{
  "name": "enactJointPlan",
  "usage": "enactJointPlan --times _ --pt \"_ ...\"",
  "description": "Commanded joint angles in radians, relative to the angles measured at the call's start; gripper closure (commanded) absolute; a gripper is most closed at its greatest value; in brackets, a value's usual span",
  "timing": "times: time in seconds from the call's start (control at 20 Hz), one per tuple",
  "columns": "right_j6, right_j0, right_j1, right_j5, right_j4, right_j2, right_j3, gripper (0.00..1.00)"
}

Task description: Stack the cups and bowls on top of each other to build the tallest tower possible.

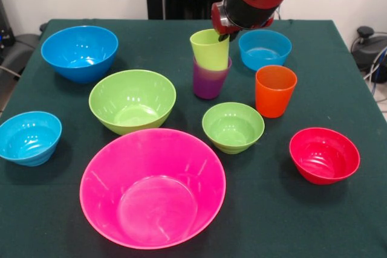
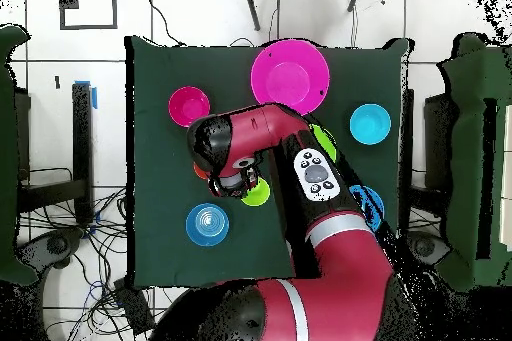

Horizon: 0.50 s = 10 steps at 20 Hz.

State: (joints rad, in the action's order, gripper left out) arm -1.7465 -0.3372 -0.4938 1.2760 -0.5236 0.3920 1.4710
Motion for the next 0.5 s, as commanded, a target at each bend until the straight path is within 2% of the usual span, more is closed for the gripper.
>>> enactJointPlan --times 0.05,0.5 --pt "0.125 0.004 0.05 -0.096 -0.113 0.009 -0.045 1.0" --pt "0.122 0.009 0.046 -0.093 -0.122 0.003 -0.044 1.0"
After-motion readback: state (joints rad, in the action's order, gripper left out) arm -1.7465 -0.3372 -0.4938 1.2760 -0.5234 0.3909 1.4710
